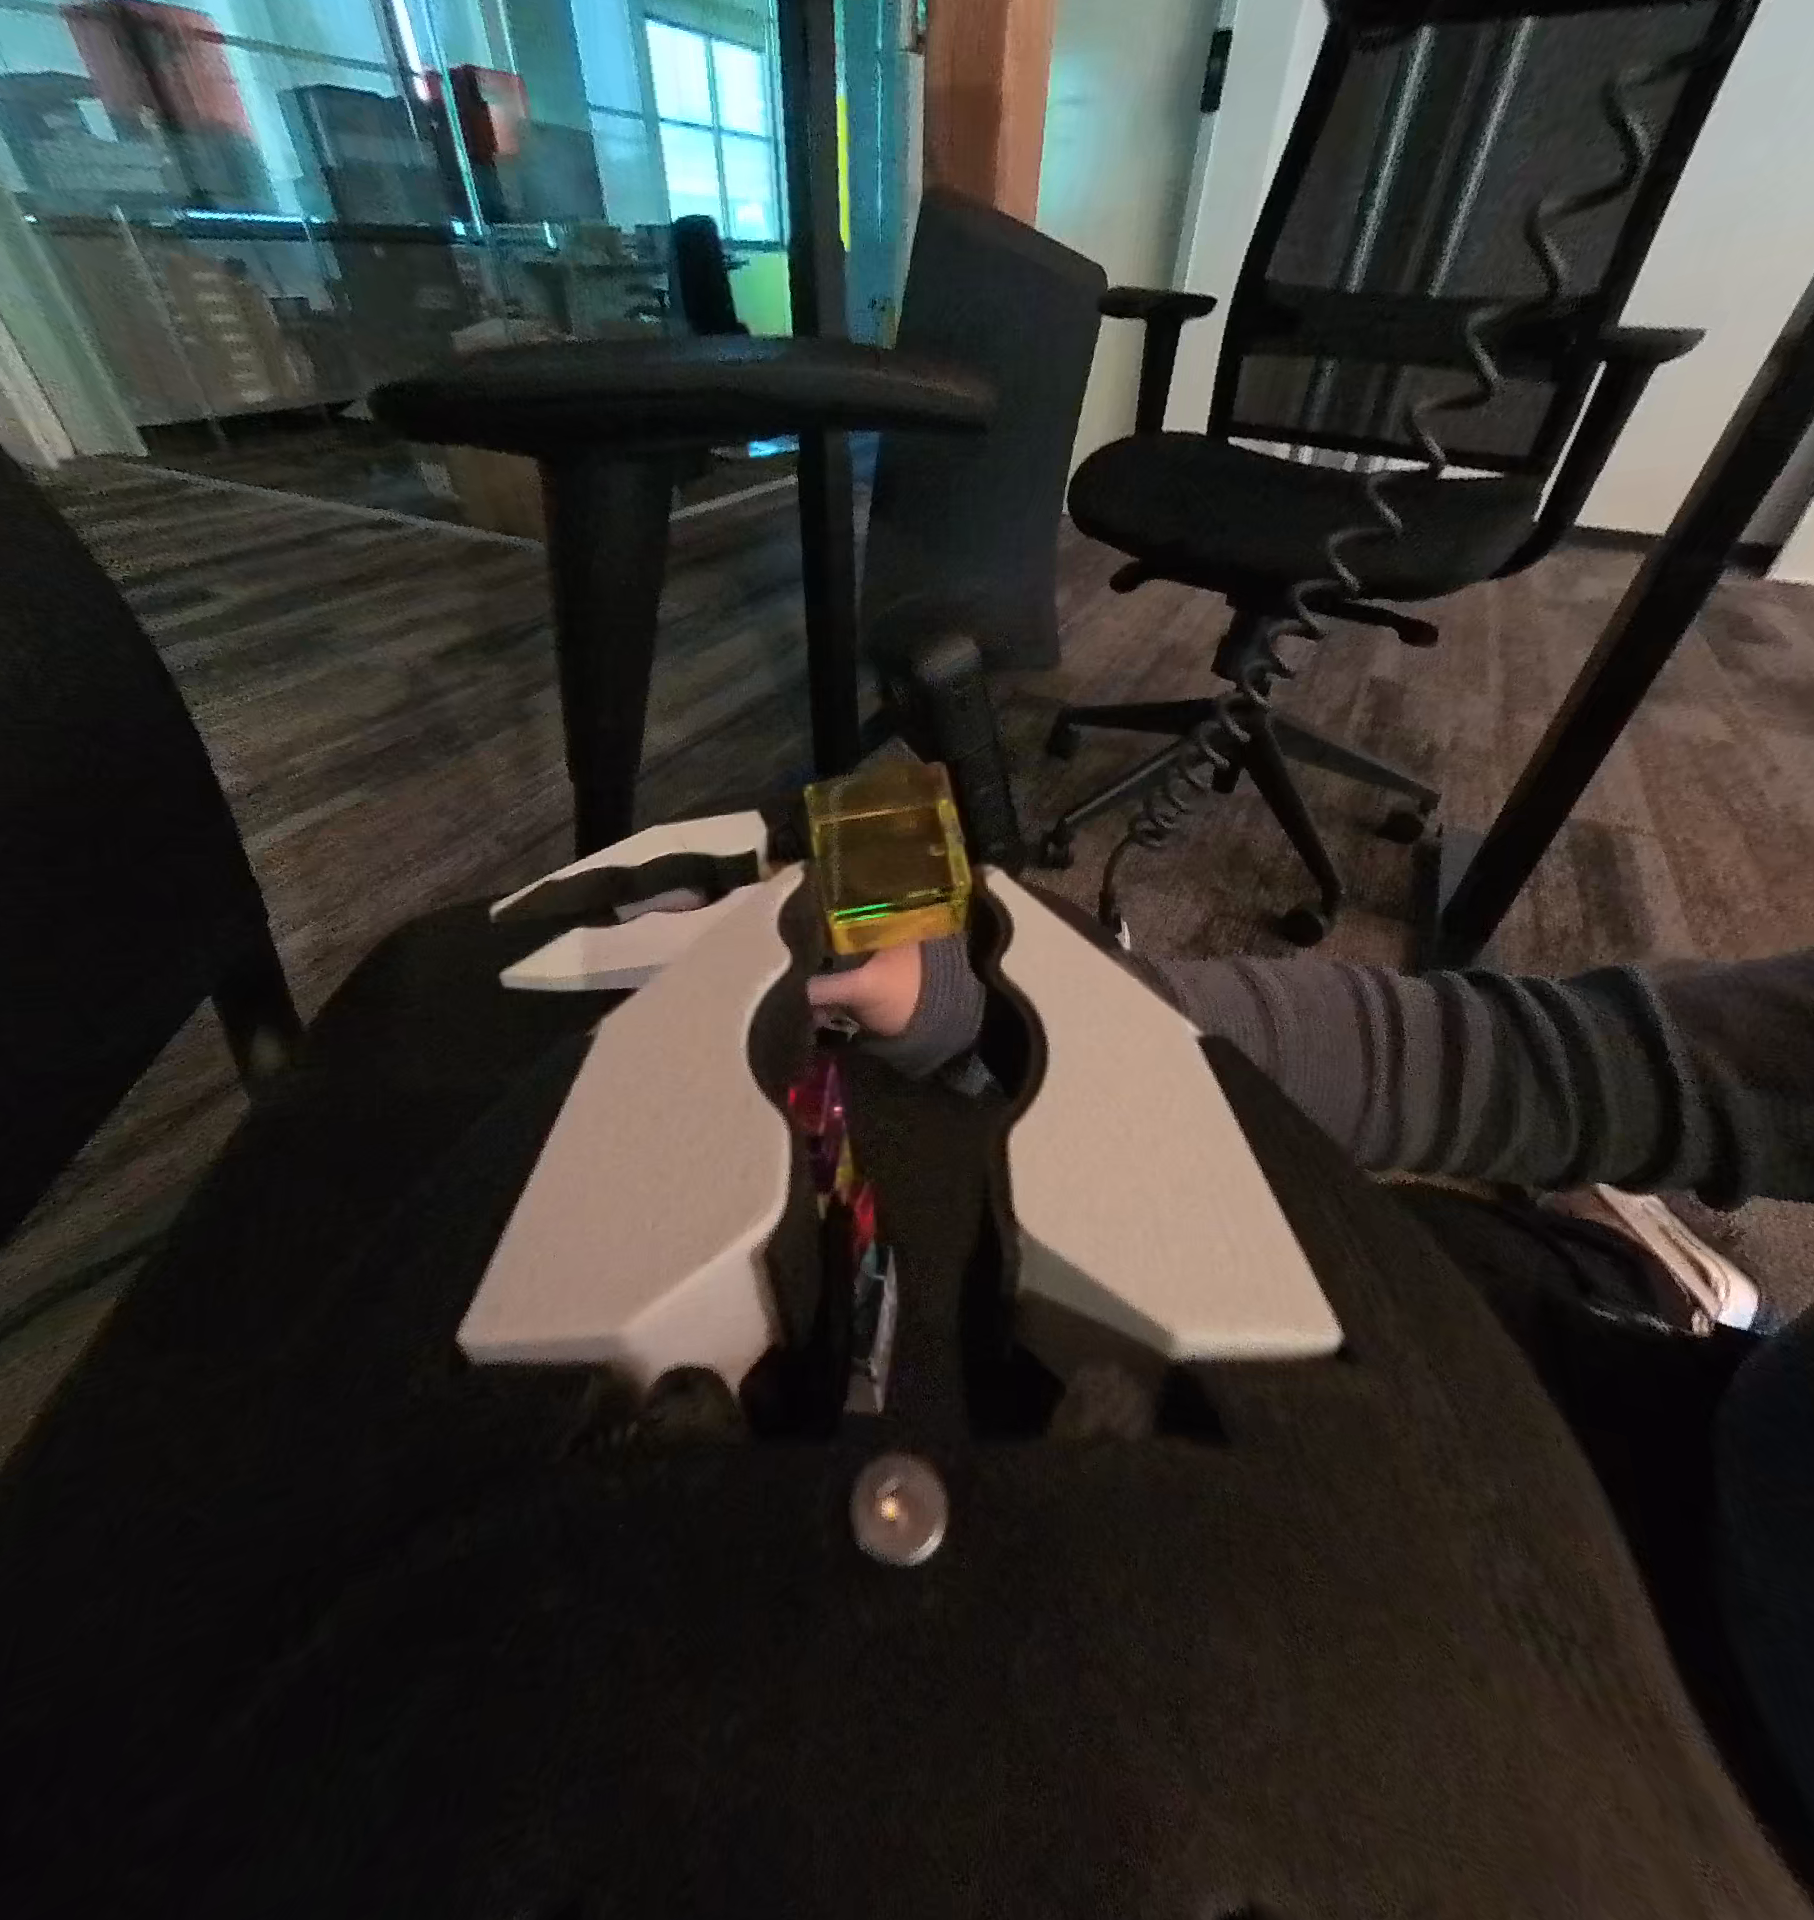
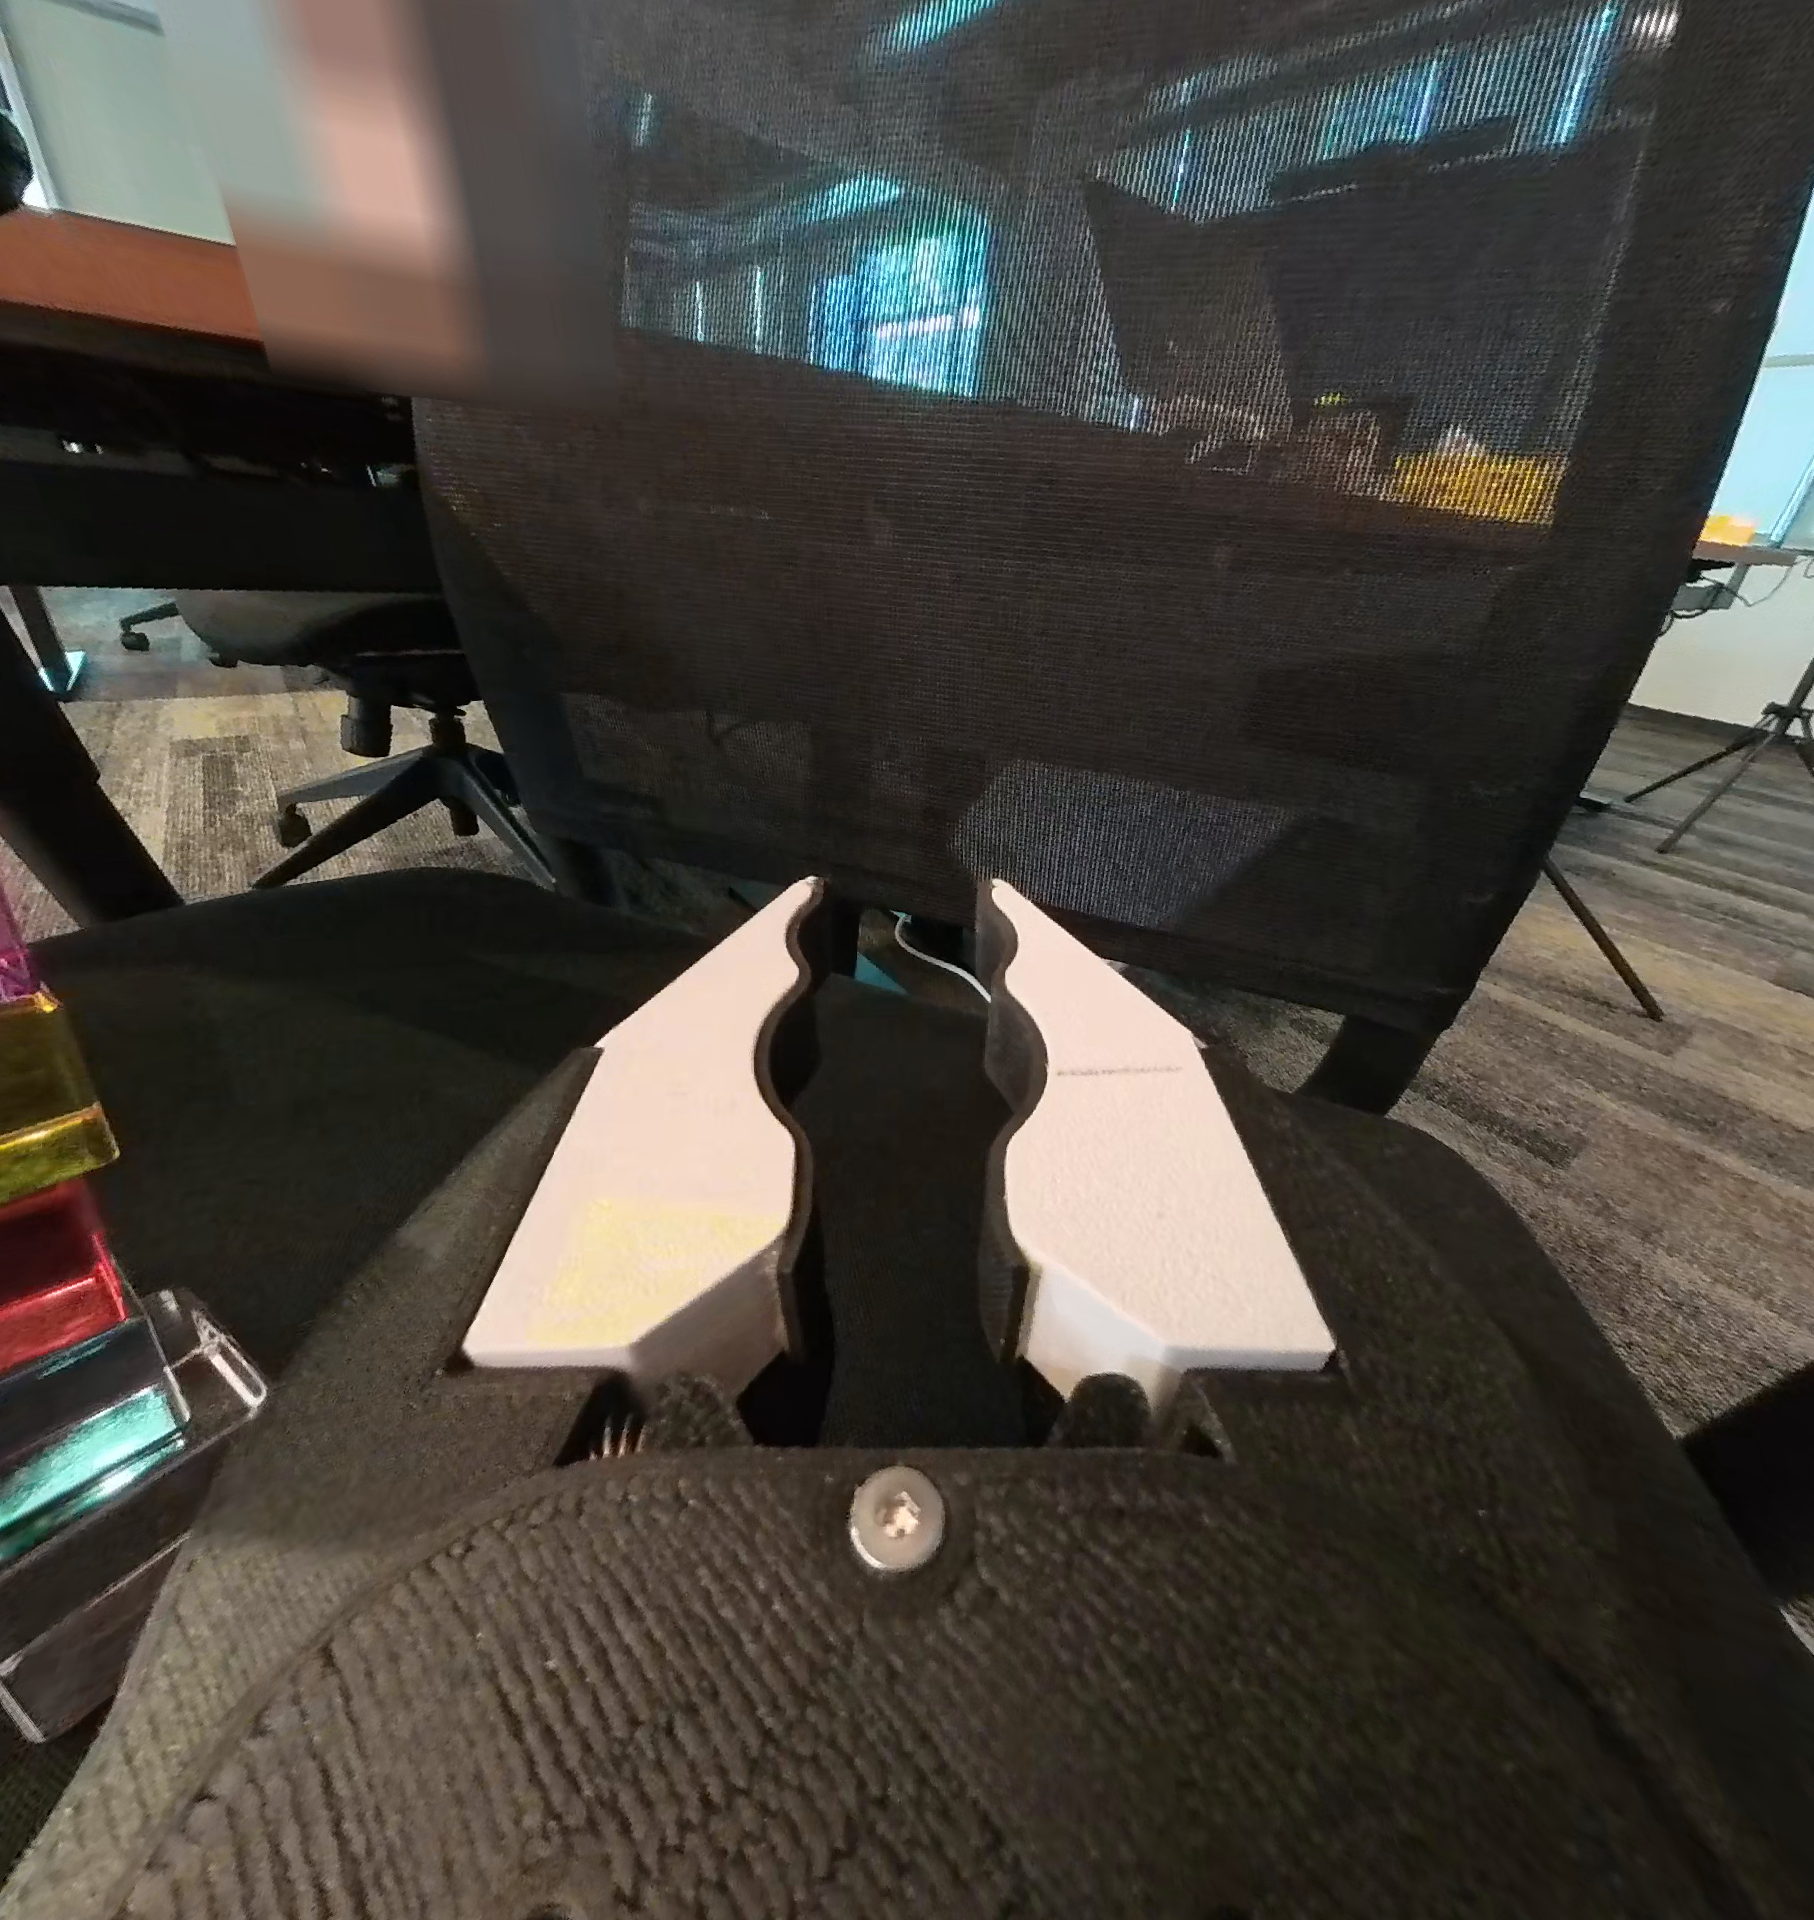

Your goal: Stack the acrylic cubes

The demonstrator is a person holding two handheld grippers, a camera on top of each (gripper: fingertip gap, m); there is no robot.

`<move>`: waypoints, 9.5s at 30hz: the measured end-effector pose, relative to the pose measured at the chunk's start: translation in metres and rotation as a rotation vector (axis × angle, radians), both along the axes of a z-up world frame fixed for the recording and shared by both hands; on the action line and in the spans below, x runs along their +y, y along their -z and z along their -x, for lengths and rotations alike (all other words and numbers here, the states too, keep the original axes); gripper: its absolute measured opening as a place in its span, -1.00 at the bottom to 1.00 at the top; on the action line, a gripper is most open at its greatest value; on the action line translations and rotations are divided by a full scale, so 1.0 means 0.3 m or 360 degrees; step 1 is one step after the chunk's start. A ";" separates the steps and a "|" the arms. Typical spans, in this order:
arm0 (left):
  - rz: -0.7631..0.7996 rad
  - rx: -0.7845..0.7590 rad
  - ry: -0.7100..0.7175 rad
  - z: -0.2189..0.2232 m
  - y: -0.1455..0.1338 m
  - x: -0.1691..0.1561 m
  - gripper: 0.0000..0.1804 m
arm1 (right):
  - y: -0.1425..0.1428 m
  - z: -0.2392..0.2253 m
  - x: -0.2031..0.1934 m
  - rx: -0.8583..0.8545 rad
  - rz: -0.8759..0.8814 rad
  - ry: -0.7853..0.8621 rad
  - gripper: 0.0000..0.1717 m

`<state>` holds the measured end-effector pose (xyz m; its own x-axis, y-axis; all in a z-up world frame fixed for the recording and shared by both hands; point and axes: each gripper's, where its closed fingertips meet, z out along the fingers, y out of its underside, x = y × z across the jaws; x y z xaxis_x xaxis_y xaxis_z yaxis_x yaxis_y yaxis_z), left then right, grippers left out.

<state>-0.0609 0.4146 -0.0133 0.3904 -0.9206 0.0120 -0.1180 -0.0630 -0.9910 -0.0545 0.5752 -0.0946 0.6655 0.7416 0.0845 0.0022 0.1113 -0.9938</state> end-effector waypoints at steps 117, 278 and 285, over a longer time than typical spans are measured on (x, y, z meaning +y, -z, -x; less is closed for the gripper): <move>-0.0102 -0.0082 -0.1218 0.309 0.292 0.085 -1.00 | 0.225 0.153 -0.333 -0.0655 0.0293 -0.0687 -1.00; 0.0371 -0.0042 -0.2383 1.032 1.583 -1.014 -1.00 | 0.133 0.125 -0.479 -0.2668 0.0894 -0.0770 -0.71; 0.0385 -0.0060 -0.2387 1.034 1.585 -1.018 -1.00 | 0.184 0.058 -0.471 -0.2816 0.0841 -0.0803 -0.71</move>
